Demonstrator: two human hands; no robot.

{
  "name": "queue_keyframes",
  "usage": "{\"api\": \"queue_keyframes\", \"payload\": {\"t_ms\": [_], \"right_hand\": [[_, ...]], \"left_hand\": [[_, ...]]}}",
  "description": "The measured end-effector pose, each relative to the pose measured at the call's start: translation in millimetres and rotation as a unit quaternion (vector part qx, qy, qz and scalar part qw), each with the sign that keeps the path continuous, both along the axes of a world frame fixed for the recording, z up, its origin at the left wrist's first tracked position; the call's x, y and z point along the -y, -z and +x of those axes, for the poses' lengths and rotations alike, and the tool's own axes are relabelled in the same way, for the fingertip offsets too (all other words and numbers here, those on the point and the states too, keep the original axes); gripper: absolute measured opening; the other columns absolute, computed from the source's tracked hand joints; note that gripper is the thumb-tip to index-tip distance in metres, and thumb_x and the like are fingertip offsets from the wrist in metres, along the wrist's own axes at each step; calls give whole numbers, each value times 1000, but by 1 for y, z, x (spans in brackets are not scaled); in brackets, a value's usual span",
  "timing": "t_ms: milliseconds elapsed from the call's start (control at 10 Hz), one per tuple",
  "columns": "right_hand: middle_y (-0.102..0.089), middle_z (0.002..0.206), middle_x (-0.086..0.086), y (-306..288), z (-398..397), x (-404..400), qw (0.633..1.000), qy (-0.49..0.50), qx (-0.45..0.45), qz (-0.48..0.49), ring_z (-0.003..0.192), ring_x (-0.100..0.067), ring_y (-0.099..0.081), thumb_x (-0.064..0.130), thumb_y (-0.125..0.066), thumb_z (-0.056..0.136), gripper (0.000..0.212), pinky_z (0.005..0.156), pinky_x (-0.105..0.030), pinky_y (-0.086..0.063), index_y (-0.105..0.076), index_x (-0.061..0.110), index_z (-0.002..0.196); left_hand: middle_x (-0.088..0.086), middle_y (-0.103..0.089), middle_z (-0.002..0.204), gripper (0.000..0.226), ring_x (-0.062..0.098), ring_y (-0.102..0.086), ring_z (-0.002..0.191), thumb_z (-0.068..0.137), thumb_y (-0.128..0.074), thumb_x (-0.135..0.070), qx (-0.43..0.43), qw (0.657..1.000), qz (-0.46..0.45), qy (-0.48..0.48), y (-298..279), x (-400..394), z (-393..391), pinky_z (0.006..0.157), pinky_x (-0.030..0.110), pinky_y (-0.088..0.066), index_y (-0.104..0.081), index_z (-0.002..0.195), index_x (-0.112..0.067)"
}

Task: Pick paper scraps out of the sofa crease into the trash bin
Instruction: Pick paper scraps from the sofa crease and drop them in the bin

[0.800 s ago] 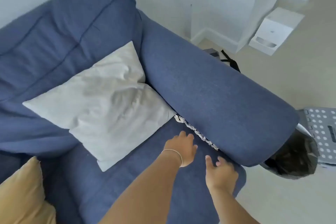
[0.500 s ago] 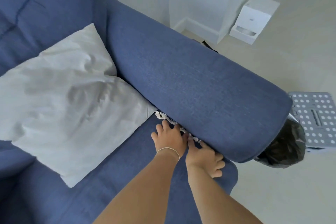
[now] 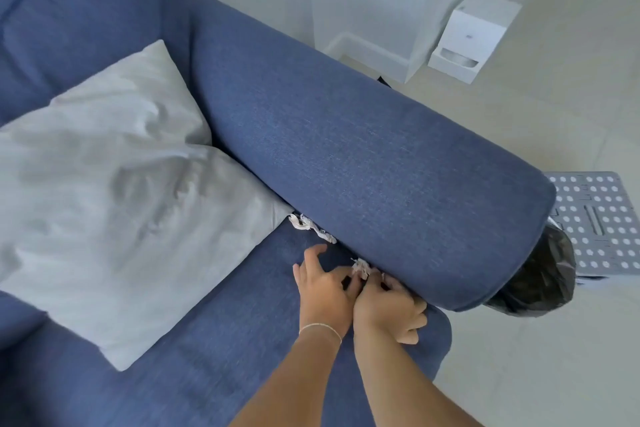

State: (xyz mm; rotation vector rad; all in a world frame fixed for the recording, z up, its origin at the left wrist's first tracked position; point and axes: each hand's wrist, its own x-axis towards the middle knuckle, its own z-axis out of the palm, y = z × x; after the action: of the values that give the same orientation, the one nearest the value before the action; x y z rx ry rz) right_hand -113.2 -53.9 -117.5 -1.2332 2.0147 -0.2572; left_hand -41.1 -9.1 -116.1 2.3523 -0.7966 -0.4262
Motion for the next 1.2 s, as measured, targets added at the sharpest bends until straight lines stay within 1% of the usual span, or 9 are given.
{"api": "queue_keyframes", "payload": {"t_ms": [100,200,300,400,500,700,900,1000,1200], "right_hand": [[-60,113,-6,-16,-21,-14,998,2,33,-60,106,-31,-54,47,-66,84,25,88,-49,-46,-73,28,98],[-64,106,-7,-23,-62,-17,991,64,45,-112,95,-31,-62,34,-71,84,15,81,-44,-52,-76,20,85],[-64,109,-3,-25,-108,-6,989,127,44,-56,98,-31,-62,41,-67,86,11,85,-45,-51,-67,31,81],[-66,112,-4,-35,-145,15,987,139,41,-66,106,-31,-59,38,-66,87,8,92,-45,-46,-66,31,84],[-68,111,-5,-36,-175,49,988,122,7,-90,109,-32,-57,39,-64,88,16,93,-47,-46,-72,25,91],[-65,106,-5,-32,-210,152,985,117,25,-123,101,-25,-44,41,-65,87,14,88,-46,-46,-72,29,90],[-71,114,-2,-19,-228,226,996,-30,-60,-63,118,-24,-45,59,-53,89,48,95,-41,-41,-68,27,121],[-60,137,-5,-11,-237,240,992,-106,-71,-25,131,-31,-45,67,-35,92,69,107,-46,-37,-53,20,140],[-25,162,-7,-6,-257,245,964,-223,-119,-79,148,-26,-21,59,-22,97,66,119,-45,-20,-32,23,151]], "left_hand": [[-2,-41,129,19,4,-35,122,86,-63,-44,-7,999,-39,17,0,-18,-22,105,63,-31,-76,80,-31],[-3,-47,121,26,25,-49,125,85,-55,-46,6,1000,-22,21,-10,-25,-46,108,65,-21,-73,80,-28],[-6,-50,113,20,18,-50,118,85,-56,-44,22,998,-14,58,-24,-24,-80,105,61,-28,-69,81,-30],[-10,-49,109,10,10,-50,98,82,-63,-42,17,990,-51,128,-35,-13,-122,94,45,-44,-63,85,-33],[-13,-51,101,12,8,-51,81,78,-68,-41,9,985,-65,160,-44,11,-165,72,27,-39,-60,81,-33],[-15,-53,87,9,6,-55,79,79,-65,-36,-70,986,-91,123,-46,72,-219,68,32,-47,-63,78,-28],[-8,-56,89,19,15,-55,86,85,-54,-40,-52,988,-17,146,-37,128,-221,78,36,-49,-65,83,-25],[-7,-52,94,16,17,-55,91,88,-56,-40,-28,987,57,151,-28,159,-210,87,36,-45,-64,85,-26],[-4,-51,107,22,20,-54,101,91,-52,-43,26,980,97,169,-23,224,-198,92,36,-45,-64,96,-25]]}}
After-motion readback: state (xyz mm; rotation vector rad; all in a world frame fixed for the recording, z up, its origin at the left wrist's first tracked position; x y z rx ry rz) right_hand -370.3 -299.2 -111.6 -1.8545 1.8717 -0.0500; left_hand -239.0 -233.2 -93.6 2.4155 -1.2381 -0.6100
